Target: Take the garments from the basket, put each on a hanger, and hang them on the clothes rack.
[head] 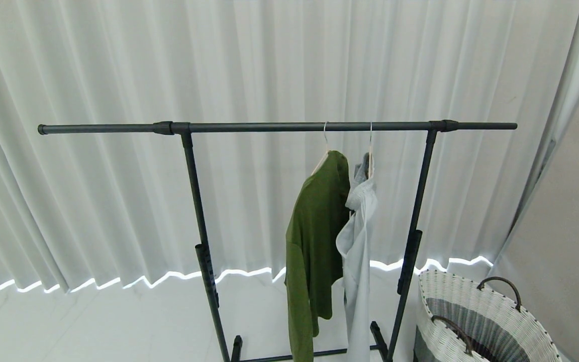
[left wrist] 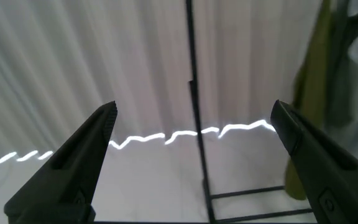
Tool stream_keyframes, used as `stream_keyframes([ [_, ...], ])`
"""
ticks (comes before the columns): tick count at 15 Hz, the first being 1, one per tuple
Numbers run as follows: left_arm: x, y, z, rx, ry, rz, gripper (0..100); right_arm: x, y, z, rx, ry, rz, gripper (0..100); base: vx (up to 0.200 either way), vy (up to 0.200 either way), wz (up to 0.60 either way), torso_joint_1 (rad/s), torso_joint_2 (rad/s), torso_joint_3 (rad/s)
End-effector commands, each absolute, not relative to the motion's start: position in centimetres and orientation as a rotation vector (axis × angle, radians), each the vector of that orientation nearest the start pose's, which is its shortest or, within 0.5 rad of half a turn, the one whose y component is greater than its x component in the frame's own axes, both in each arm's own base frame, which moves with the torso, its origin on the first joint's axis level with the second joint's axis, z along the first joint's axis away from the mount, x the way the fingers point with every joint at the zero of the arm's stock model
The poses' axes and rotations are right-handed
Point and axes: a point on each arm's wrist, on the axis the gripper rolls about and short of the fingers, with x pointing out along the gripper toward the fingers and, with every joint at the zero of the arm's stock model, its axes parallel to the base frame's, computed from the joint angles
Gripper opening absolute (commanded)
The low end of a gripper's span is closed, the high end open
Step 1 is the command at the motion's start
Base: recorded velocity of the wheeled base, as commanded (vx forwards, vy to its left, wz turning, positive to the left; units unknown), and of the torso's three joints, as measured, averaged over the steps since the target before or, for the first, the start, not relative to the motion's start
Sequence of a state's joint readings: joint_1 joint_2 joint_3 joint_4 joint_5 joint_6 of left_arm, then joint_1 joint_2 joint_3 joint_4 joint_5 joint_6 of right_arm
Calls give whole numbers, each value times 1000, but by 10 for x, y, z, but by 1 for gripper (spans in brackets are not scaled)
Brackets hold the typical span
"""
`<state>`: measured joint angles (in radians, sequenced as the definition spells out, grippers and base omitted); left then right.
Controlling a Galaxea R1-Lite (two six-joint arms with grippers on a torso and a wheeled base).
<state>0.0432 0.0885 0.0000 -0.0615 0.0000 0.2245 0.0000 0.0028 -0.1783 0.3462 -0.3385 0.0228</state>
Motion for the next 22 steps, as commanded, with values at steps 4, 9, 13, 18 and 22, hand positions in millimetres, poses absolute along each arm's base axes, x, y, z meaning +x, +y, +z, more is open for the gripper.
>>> stream_keyframes([
  [4, -23, 0, 81, 127, -55, 10, 100, -25, -7, 87, -21, -107, -330, 100, 0, 0, 0, 0, 0, 0],
  [9, -23, 1, 81, 77, -49, 54, 100, -23, -2, 78, 3, -22, -94, 100, 0, 0, 0, 0, 0, 0],
  [13, -23, 1, 78, 12, -24, 40, 100, -23, -2, 76, 17, -5, -94, 100, 0, 0, 0, 0, 0, 0],
  [18, -23, -1, 74, 88, 22, -67, 100, -23, -2, 76, -6, -1, -84, 100, 0, 0, 0, 0, 0, 0],
  [22, -23, -1, 74, 78, 19, -67, 100, -23, -2, 76, 31, -6, -77, 100, 0, 0, 0, 0, 0, 0],
])
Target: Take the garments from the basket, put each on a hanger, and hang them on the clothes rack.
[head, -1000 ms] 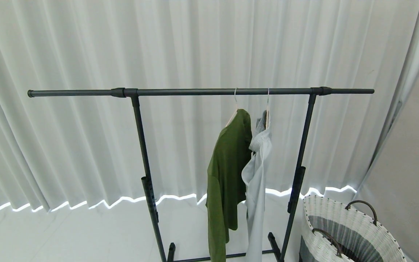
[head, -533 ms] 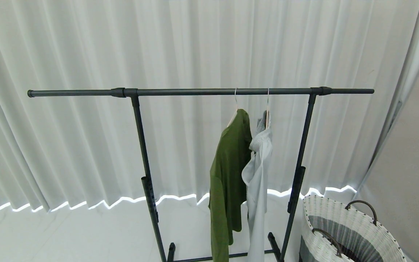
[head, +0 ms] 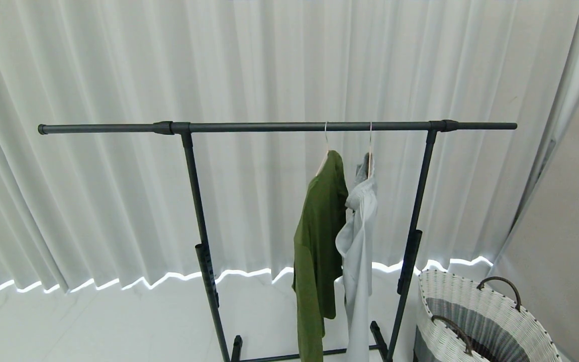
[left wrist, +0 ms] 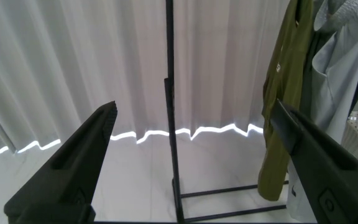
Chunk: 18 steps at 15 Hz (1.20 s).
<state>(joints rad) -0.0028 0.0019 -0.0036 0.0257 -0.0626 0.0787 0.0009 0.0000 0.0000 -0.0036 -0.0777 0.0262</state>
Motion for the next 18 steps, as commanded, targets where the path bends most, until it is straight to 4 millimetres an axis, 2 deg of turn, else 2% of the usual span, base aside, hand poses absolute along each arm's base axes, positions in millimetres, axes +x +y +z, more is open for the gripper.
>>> stream_keyframes([
  [1, -23, -1, 74, 74, 21, -67, 100, -23, -2, 76, 32, -6, -77, 100, 0, 0, 0, 0, 0, 0],
  [18, -23, -1, 74, 74, 19, -67, 100, -23, -2, 76, 22, -5, -77, 100, 0, 0, 0, 0, 0, 0],
])
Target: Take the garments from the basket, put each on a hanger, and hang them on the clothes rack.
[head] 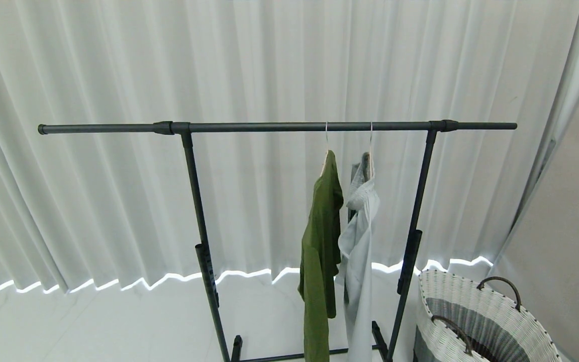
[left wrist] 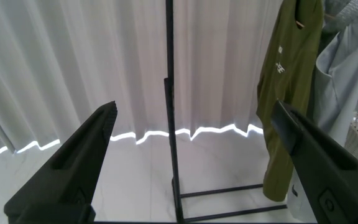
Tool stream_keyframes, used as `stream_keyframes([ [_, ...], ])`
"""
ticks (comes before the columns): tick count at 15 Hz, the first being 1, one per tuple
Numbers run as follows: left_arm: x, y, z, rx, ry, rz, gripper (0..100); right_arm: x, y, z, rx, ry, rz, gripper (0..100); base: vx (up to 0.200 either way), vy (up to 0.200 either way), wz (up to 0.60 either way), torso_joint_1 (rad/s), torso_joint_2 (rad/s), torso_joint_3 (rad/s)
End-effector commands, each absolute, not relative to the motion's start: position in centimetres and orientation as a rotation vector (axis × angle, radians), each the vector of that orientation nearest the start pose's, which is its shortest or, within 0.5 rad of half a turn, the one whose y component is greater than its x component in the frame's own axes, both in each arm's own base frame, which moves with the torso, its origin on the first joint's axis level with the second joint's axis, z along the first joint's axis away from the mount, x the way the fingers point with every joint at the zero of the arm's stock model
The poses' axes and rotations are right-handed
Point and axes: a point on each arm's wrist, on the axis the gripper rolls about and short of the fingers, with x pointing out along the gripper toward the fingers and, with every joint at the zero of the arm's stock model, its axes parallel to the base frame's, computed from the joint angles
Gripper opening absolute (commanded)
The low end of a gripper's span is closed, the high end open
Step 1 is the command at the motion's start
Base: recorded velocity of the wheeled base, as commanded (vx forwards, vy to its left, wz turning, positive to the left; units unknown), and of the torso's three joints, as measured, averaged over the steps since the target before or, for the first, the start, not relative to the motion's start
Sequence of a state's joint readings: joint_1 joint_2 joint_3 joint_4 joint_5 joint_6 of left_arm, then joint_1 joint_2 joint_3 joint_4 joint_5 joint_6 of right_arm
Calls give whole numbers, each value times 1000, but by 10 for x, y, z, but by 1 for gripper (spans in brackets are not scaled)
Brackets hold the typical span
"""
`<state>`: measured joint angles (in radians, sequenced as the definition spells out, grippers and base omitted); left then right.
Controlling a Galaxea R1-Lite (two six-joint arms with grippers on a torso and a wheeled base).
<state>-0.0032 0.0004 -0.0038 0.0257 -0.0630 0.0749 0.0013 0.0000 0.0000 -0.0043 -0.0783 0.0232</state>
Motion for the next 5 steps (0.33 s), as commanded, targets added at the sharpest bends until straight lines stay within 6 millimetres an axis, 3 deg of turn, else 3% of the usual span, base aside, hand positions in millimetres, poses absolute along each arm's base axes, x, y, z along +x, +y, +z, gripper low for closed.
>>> stream_keyframes([
  [1, -23, -1, 74, 74, 19, -67, 100, -23, -2, 76, 20, -5, -77, 100, 0, 0, 0, 0, 0, 0],
  [5, -23, -1, 74, 74, 19, -67, 100, -23, -2, 76, 26, -6, -77, 100, 0, 0, 0, 0, 0, 0],
])
